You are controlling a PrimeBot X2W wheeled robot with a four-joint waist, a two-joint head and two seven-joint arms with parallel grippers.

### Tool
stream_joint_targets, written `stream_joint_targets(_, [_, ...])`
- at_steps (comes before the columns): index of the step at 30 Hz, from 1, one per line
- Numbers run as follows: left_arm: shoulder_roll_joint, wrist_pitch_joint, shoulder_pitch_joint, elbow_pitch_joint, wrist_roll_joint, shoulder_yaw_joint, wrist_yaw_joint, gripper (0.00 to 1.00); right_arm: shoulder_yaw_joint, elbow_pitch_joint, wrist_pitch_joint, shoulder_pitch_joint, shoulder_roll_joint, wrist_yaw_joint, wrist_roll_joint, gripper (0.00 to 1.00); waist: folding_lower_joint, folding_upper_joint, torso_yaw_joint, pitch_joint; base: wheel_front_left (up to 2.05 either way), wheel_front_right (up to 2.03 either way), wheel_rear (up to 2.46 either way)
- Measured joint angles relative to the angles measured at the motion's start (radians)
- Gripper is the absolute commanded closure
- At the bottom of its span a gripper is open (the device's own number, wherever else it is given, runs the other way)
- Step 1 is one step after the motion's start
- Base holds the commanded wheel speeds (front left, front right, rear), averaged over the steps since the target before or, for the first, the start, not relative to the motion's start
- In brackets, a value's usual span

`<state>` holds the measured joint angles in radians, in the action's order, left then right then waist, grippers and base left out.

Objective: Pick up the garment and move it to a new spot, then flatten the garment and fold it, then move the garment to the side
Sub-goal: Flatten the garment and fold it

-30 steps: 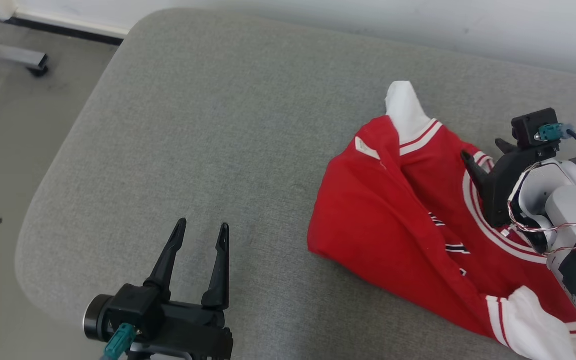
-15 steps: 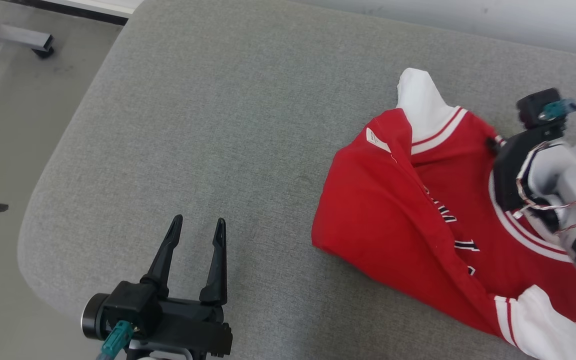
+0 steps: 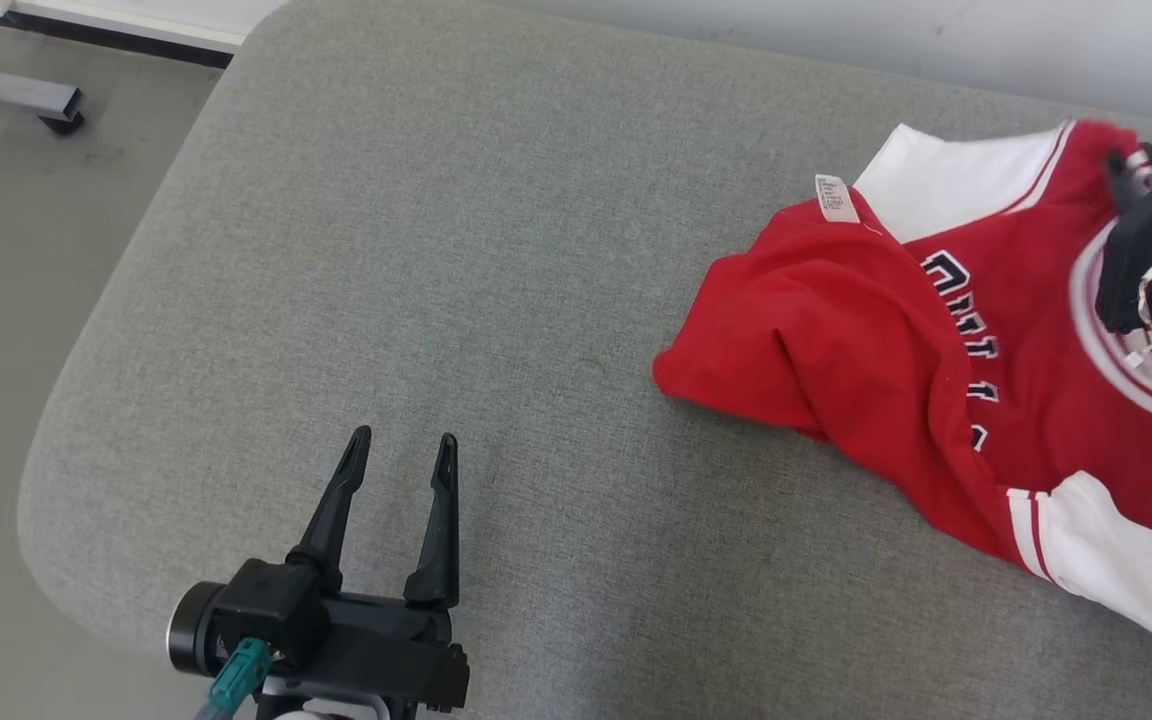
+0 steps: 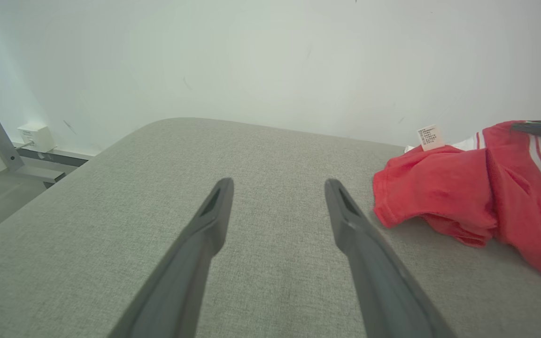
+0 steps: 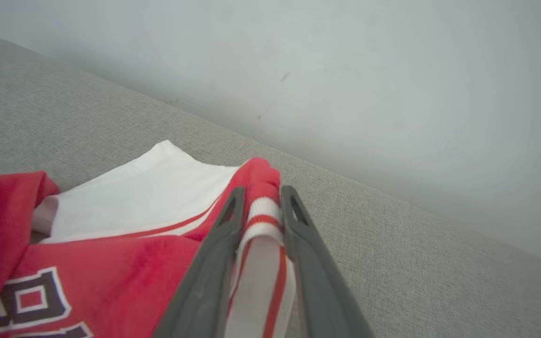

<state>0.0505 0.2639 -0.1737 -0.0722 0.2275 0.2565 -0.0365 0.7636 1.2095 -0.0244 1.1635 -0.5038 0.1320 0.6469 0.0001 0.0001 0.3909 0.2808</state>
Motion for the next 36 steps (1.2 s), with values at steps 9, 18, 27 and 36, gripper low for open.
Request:
stream_joint_targets(9, [0.000,0.000,0.024,-0.015,-0.033,-0.042,0.012,0.00,-0.022,0.007,-0.180,-0.032,0.035,0.000,0.007,0.00,-0.0001,-0.0001,-0.029,-0.052,0.00,0.00,0.00])
stream_joint_targets(18, [0.021,0.000,0.089,-0.008,-0.070,-0.141,0.036,0.00,-0.166,-0.299,-0.237,-0.206,-0.012,0.000,0.015,0.00,-0.0003,-0.0002,-0.121,-0.127,0.00,0.00,0.00])
stream_joint_targets(27, [0.038,0.000,0.135,0.003,-0.087,-0.203,0.046,0.00,-0.466,-0.703,-0.239,-0.616,0.019,0.000,-0.121,0.00,-0.0002,-0.0003,-0.241,-0.180,0.00,0.00,0.00])
stream_joint_targets(36, [0.038,0.000,0.147,0.002,-0.103,-0.224,0.056,0.00,-0.661,-0.979,-0.239,-0.980,0.175,0.000,-0.239,0.00,-0.0003,-0.0003,-0.309,-0.227,0.00,0.00,0.00])
